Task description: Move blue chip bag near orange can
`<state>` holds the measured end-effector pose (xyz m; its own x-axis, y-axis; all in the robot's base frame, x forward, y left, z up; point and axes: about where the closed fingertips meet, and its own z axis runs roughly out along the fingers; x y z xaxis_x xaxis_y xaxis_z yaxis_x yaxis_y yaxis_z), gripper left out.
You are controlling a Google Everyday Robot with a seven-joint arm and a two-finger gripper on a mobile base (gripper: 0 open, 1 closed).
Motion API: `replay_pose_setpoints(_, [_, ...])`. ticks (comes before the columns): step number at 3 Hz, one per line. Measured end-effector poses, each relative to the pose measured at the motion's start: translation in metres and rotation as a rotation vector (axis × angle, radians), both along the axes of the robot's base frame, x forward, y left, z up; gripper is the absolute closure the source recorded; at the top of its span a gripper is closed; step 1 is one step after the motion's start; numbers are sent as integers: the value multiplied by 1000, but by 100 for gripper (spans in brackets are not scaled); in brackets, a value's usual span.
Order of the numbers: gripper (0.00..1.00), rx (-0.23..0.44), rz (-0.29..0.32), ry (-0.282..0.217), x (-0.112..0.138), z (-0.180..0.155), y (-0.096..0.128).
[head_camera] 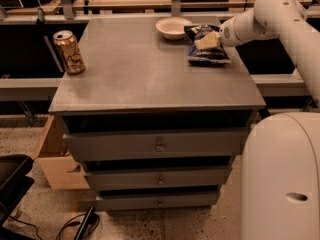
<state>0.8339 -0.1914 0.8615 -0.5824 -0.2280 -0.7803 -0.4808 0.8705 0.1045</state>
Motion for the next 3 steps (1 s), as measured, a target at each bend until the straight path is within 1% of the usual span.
replay_pose_setpoints(2, [94,1,7,8,2,-6,5])
replay_pose_setpoints(3, [100,1,8,9,2,-5,6])
